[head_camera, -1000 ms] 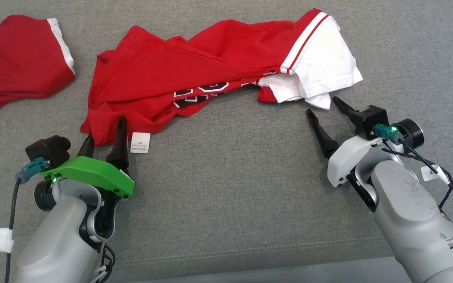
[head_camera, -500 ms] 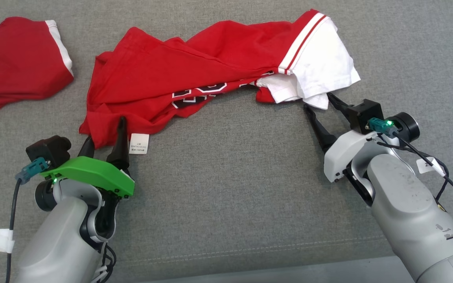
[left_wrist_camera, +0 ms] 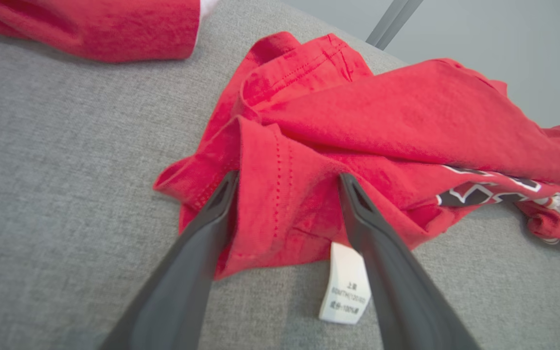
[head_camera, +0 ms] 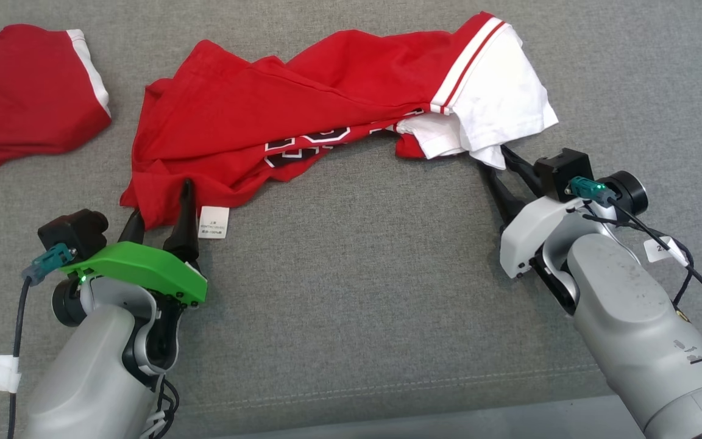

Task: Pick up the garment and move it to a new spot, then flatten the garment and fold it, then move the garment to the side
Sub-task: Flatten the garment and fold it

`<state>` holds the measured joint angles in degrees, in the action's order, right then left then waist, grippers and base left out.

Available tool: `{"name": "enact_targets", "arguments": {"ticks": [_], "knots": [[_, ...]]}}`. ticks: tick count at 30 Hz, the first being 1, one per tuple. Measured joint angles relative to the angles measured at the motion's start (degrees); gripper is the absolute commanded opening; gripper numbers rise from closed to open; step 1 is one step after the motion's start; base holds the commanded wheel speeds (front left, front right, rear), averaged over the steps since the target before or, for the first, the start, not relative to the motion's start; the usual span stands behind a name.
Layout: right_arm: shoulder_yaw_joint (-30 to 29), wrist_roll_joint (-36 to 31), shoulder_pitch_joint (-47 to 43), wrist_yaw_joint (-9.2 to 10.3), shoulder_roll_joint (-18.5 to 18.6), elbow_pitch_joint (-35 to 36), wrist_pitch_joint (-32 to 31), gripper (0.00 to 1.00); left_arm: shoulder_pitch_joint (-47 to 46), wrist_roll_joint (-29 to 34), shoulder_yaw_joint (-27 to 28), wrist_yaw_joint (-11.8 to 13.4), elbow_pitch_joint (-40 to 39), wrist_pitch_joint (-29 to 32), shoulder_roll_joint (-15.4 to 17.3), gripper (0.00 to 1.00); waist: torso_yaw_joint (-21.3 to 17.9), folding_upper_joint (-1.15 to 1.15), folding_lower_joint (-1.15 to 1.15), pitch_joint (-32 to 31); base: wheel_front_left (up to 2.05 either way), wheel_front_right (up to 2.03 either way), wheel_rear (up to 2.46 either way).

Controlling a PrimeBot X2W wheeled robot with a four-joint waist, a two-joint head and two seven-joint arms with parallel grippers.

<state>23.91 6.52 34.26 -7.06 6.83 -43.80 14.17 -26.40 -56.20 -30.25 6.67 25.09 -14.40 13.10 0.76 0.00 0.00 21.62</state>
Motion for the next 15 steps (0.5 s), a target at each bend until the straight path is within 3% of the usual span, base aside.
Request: {"name": "enact_targets", "arguments": {"ticks": [3, 6, 15], "knots": [[0.05, 0.12, 0.41, 0.00, 0.00, -0.51, 0.10, 0.33, 0.00, 0.01, 0.07, 0.00, -0.18, 0.00, 0.00, 1.00, -0.02, 0.00, 0.00, 0.15, 0.00, 0.00, 0.00], [0.11, 0.23, 0.76, 0.00, 0.03, -0.74, 0.11, 0.00, 0.00, 0.07, 0.09, 0.09, -0.42, 0.07, -0.01, 1.00, 0.00, 0.00, 0.00, 0.31, 0.00, 0.00, 0.00], [0.59, 0.63, 1.69, 0.00, 0.29, -0.45, 0.15, 0.00, 0.03, 0.58, 0.29, 0.38, -1.97, 0.24, 0.53, 1.00, 0.24, 0.00, 0.00, 0.34, 0.00, 0.00, 0.00]]}}
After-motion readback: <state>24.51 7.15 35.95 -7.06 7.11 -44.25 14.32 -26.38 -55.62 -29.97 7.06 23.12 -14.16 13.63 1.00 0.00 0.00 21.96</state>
